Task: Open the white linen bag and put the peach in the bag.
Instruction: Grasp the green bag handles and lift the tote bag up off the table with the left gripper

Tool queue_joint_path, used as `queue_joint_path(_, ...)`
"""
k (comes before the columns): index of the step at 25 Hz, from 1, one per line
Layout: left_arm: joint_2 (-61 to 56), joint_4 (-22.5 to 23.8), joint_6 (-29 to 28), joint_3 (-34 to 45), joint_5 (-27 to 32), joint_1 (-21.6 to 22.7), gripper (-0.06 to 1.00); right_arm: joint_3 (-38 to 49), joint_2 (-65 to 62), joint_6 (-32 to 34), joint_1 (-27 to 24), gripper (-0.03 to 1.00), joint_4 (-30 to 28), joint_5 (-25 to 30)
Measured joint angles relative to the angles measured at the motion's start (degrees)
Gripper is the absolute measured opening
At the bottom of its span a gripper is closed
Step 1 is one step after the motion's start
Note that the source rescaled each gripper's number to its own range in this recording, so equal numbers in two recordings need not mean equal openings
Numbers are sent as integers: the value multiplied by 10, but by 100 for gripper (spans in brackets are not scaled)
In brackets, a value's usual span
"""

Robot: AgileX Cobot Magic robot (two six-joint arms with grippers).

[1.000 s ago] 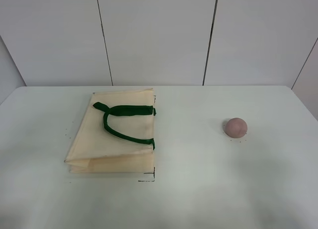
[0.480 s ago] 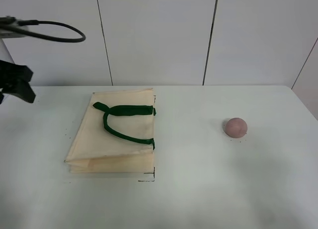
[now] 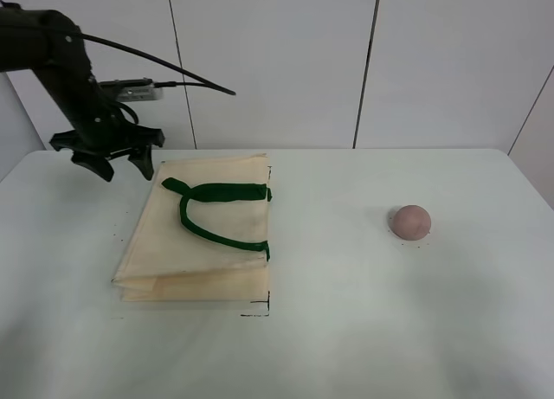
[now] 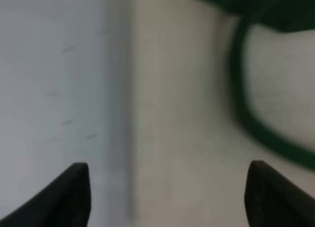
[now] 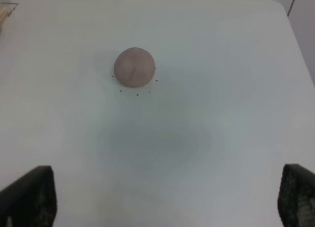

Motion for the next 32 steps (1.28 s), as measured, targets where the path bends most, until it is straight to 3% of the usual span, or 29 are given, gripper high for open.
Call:
queue_joint_path(7,72,0,-77,-37,-22,-72,89,0,0,0,0,100,0,0)
queue_joint_path(23,164,12,-134,-37,-92,-73,89,0,0,0,0,100,0,0)
queue_joint_path(32,190,32,-138,-38,-105,-73,86,0,0,0,0,100,0,0)
